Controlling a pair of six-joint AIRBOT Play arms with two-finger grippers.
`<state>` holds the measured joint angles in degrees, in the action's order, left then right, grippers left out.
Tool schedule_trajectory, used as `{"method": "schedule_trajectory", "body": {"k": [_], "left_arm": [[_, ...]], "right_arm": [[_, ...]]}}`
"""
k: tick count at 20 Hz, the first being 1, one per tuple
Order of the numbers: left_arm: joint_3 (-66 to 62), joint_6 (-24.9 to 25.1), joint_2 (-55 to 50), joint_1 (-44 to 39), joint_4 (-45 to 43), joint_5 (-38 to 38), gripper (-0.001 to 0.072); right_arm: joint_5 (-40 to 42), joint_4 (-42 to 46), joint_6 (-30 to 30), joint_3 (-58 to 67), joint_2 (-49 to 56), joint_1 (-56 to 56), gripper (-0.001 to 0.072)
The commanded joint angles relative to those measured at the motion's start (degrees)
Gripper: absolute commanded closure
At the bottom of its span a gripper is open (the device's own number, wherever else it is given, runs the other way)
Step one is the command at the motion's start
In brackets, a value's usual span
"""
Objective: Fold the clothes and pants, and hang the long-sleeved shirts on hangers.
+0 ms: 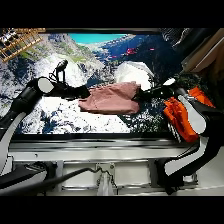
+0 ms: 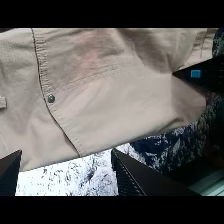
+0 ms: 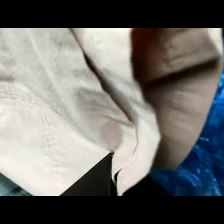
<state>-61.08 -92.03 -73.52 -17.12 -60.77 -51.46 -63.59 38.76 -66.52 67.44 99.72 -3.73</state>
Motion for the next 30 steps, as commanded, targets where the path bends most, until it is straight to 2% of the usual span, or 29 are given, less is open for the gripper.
{"method": "schedule_trajectory", "body": {"k": [1,5,12,17,20,24,30], "left_arm": [[0.0,-0.1,0.0,0.0,0.0,-0.1,0.0103],[0.0,-0.1,0.0,0.0,0.5,-0.2,0.0104],[0.0,0.1,0.0,0.0,2.6,-0.2,0.0104],[0.0,0.9,0.0,0.0,2.6,-0.2,0.0103],[0.0,1.4,0.1,0.0,2.6,-0.2,0.0104],[0.0,2.5,0.1,0.0,2.6,-0.2,0.0103],[0.0,3.9,0.2,0.0,2.6,-1.1,0.0104]], "right_arm": [[0.8,4.4,-4.2,0.2,-3.7,-2.4,0.0693],[-0.1,11.4,-9.2,2.9,-11.8,-11.0,0.0693],[-7.7,13.2,-14.6,15.0,-19.3,-27.8,0.0694],[-12.9,16.9,-20.7,23.2,-22.5,-36.6,0.0694],[-16.5,17.6,-22.1,24.9,-25.7,-41.3,0.0694],[-21.4,27.0,-24.7,22.1,-32.7,-44.6,0.0694],[-22.2,41.7,-23.7,1.9,-42.7,-45.6,0.0695]]}}
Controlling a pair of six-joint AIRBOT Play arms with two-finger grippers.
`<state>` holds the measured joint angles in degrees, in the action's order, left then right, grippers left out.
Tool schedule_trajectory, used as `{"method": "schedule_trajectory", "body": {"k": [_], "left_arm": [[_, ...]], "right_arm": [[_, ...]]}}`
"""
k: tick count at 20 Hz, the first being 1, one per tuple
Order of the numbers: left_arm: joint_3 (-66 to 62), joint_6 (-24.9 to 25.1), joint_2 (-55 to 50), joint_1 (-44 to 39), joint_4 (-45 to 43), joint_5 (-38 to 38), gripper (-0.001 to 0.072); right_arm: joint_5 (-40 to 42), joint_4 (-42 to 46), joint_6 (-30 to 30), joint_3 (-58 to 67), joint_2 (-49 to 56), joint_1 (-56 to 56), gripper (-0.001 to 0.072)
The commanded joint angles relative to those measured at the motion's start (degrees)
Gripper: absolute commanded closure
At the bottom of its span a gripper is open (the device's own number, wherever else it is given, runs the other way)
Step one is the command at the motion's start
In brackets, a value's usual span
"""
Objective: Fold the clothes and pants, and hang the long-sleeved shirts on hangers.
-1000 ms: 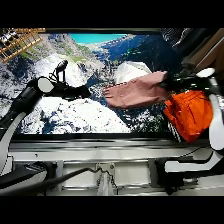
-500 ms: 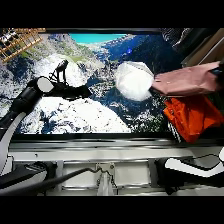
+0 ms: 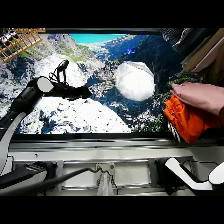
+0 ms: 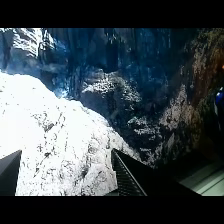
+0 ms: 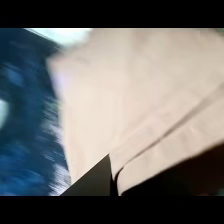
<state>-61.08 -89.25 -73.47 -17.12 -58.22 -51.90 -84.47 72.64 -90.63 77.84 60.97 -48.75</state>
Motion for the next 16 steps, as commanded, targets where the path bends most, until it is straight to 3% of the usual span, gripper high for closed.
{"method": "schedule_trajectory", "body": {"k": [1,4,8,14,15,16], "left_arm": [[0.0,1.2,0.1,0.0,0.0,-0.9,0.0103],[0.0,1.7,0.1,0.0,0.0,-1.3,0.0103],[0.0,1.9,0.1,0.0,0.0,-1.3,0.0103],[0.0,2.8,0.1,0.0,0.0,-1.2,0.0104],[0.0,2.8,0.1,0.0,0.0,-1.2,0.0103],[0.0,2.8,0.1,0.0,0.0,-1.3,0.0104]], "right_arm": [[-0.7,10.1,1.2,-12.7,-4.7,-0.6,0.0695],[3.0,17.4,1.3,-20.6,-5.0,-0.6,0.0695],[1.5,25.9,1.0,-25.9,-5.1,-0.6,0.0695],[-1.2,30.6,1.7,-26.5,-2.2,-0.6,0.0692],[-1.3,29.9,1.7,-26.5,-1.6,-0.6,0.0627],[-1.3,28.2,1.7,-26.4,-1.3,-0.6,0.0327]]}}
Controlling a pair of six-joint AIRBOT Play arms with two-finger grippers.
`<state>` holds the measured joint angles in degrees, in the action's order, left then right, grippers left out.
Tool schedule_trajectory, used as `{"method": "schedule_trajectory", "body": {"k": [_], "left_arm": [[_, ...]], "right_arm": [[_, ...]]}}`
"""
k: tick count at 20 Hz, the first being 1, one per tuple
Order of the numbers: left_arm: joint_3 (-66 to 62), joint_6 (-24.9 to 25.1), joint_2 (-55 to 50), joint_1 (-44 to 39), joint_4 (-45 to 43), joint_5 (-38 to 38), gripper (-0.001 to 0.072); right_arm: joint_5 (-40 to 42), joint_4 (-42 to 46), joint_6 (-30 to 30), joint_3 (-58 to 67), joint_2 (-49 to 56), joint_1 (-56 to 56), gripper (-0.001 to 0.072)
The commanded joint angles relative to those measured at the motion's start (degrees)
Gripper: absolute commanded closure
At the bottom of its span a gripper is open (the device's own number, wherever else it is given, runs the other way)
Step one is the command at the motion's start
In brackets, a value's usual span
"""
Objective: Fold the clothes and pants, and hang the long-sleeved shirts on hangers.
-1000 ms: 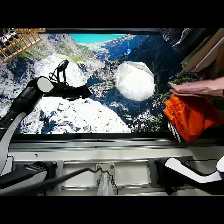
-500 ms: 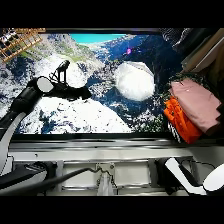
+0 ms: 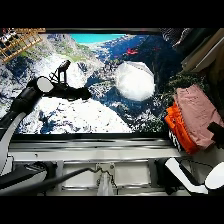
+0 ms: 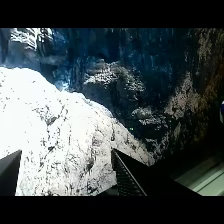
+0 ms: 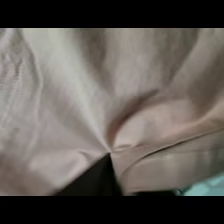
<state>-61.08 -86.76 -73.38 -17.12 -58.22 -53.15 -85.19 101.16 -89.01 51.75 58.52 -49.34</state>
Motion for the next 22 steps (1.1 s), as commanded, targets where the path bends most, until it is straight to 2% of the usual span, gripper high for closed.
{"method": "schedule_trajectory", "body": {"k": [1,2,5,7,10,12,14,16,18,20,22], "left_arm": [[0.0,0.3,0.0,0.0,0.0,0.0,0.0103],[0.0,0.3,0.0,0.0,0.0,0.0,0.0103],[-0.2,1.6,0.1,0.0,0.0,-0.5,0.0103],[-3.7,4.6,0.1,0.0,0.0,-1.6,0.0102],[-15.0,6.2,0.1,0.0,-4.0,-4.6,0.0102],[-23.8,4.5,0.0,0.1,-10.5,-7.3,0.0102],[-30.4,3.0,0.0,0.1,-18.1,-10.1,0.0102],[-33.2,3.0,0.5,0.1,-23.1,-11.1,0.0102],[-33.2,3.0,1.3,0.1,-25.0,-11.2,0.0102],[-33.1,3.0,1.2,0.0,-24.9,-11.2,0.0102],[-33.1,3.0,1.2,0.0,-24.9,-11.2,0.0102]], "right_arm": [[-0.7,-2.1,0.0,-0.2,1.1,0.0,-0.0008],[-0.8,-3.8,-0.3,0.4,1.0,0.1,0.0028],[-0.8,-10.9,-0.3,9.2,-0.5,0.1,0.0011],[4.6,-16.7,-0.3,20.2,-0.5,0.1,0.0015],[16.2,-36.4,0.4,33.8,0.1,1.9,0.0015],[22.0,-45.5,1.7,38.1,0.3,7.5,0.0014],[21.1,-46.9,1.7,39.8,1.5,16.0,0.0014],[17.1,-46.6,4.4,39.7,3.6,25.0,0.0014],[14.1,-43.9,7.8,39.7,7.2,35.2,0.0013],[14.6,-39.5,8.4,39.7,10.1,44.1,0.0011],[14.6,-39.5,8.4,39.7,12.0,51.2,0.0011]]}}
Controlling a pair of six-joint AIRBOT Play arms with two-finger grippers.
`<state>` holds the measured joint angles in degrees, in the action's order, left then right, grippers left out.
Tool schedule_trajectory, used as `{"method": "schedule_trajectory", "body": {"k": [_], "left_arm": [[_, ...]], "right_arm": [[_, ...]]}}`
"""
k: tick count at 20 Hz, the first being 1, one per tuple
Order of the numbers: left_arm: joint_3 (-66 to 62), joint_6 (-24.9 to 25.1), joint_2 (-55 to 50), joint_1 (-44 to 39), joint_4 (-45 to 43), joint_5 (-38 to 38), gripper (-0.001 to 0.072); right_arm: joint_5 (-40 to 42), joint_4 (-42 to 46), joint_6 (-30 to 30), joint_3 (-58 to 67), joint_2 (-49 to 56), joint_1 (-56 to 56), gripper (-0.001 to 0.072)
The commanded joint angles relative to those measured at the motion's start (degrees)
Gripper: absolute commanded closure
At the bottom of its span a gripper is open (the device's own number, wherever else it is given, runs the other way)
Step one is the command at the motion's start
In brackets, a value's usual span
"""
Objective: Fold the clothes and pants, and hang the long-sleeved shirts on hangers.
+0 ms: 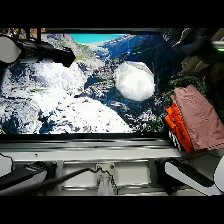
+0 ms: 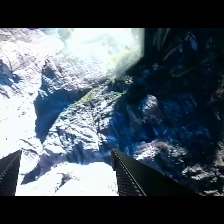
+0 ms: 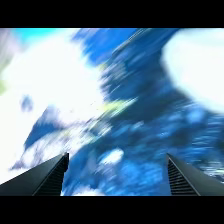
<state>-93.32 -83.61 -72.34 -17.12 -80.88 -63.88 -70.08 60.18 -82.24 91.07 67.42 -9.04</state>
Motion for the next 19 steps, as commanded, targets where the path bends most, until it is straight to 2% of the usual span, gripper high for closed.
{"method": "schedule_trajectory", "body": {"k": [1,9,19], "left_arm": [[-0.9,-0.1,0.0,0.0,-2.3,-0.4,0.0102],[-0.9,-0.1,-1.3,0.0,-2.3,-0.4,0.0102],[-0.8,-0.1,-1.9,0.0,-2.3,-0.4,0.0102]], "right_arm": [[-0.5,1.5,1.6,0.4,3.5,13.8,0.0011],[-0.4,1.5,1.6,0.4,3.5,29.2,0.0011],[-0.4,1.5,1.6,0.4,3.5,31.1,0.0011]]}}
